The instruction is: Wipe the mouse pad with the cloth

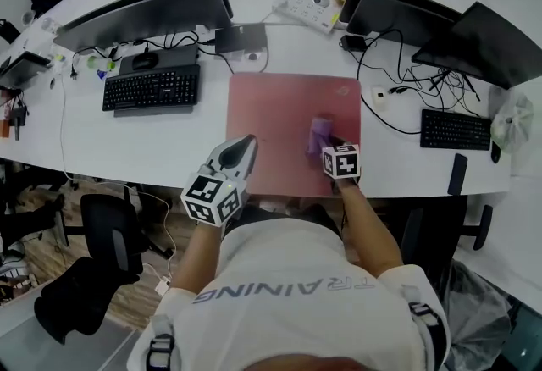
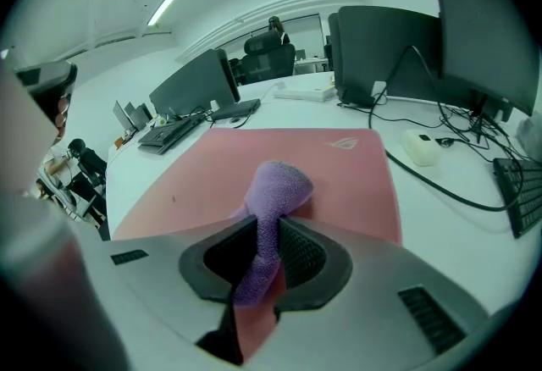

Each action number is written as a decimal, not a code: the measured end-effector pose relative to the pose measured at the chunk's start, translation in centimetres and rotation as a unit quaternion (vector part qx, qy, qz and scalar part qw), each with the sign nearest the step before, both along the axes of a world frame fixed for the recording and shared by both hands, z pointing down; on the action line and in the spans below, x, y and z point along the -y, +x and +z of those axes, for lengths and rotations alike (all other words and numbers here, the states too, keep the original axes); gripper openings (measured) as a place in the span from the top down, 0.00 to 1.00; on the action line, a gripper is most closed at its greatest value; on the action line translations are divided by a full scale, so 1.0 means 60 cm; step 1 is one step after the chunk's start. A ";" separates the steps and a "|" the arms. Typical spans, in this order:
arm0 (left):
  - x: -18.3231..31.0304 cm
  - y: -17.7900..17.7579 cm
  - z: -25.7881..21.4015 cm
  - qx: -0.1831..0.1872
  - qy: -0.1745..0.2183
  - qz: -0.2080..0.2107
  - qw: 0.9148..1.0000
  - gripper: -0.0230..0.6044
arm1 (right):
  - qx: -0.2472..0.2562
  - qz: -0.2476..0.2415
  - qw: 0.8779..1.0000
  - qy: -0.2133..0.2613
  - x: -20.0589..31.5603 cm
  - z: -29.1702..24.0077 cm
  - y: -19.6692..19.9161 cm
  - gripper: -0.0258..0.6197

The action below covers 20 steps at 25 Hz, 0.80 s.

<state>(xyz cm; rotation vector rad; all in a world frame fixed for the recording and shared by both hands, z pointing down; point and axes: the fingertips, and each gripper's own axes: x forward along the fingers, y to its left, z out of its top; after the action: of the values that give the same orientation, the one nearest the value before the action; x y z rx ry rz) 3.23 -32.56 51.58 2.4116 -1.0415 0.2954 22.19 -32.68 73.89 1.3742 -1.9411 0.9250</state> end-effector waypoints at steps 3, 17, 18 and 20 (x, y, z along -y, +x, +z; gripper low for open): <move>-0.005 0.039 -0.002 -0.002 0.003 0.008 1.000 0.91 | -0.007 0.012 1.000 0.001 -0.008 0.000 0.056 0.82; -0.038 0.094 -0.012 0.002 0.011 0.004 1.000 0.91 | -0.007 0.093 0.996 0.000 -0.056 0.003 0.232 0.82; -0.040 0.089 -0.013 0.002 0.012 0.002 1.000 0.91 | -0.009 0.094 0.996 0.002 -0.057 0.001 0.232 0.82; -0.043 0.077 -0.017 -0.001 0.016 -0.002 1.000 0.91 | -0.013 0.097 0.995 0.009 -0.054 -0.013 0.225 0.82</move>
<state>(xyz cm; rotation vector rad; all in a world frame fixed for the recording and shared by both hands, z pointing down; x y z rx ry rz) 7.87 -29.98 50.54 2.4360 -1.0583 0.2764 35.69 -29.46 73.11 1.5993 -1.8233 0.9759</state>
